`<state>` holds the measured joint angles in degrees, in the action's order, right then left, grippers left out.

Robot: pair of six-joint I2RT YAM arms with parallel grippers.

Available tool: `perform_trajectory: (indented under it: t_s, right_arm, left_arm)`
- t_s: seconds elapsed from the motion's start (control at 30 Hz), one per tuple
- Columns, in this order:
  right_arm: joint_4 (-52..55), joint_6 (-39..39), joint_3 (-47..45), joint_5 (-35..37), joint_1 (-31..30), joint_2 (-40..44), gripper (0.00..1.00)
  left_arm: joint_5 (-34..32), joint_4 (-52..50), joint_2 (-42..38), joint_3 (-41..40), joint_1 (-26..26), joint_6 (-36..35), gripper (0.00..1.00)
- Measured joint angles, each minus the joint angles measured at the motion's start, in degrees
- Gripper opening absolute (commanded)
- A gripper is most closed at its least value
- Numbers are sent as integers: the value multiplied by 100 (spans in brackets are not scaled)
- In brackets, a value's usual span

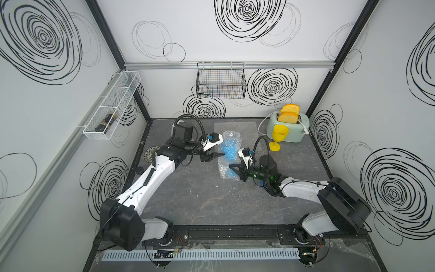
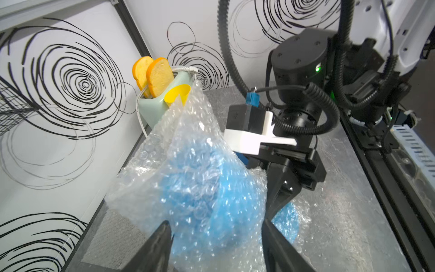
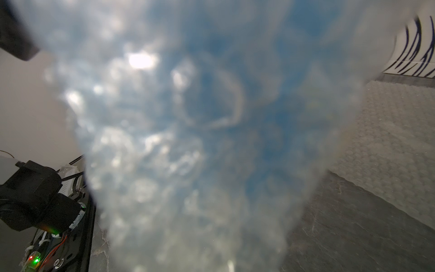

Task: Wrap wine glasses in bubble wrap
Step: Wrap the wine glass in bubble wrap.

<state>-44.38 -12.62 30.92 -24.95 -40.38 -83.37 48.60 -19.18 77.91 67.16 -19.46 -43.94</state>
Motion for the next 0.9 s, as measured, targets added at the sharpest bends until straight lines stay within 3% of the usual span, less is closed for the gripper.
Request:
perform_trajectory:
  t_s: [0.1, 0.27, 0.53, 0.7, 0.83, 0.87, 0.9]
  right_arm:
    - [70, 79, -2, 0, -31, 13, 6]
    - [188, 157, -2, 7, -68, 13, 8]
    - [643, 369, 0, -20, -122, 13, 13]
    - [741, 566, 0, -42, -140, 13, 13]
    - [750, 667, -13, -42, -157, 13, 13]
    - [750, 693, -24, -46, -160, 13, 10]
    - [750, 717, -33, -57, -160, 13, 8]
  left_arm:
    - [-4, -149, 105, 61, -37, -271, 53]
    - [46, -459, 243, 258, -42, -647, 29]
    - [219, -955, 223, 293, -201, -1335, 7]
    - [256, -1403, 216, 400, -256, -1687, 9]
    - [236, -1637, 221, 444, -267, -1934, 5]
    - [223, -1705, 227, 463, -278, -1989, 9]
    - [214, -1738, 229, 463, -284, -2017, 21]
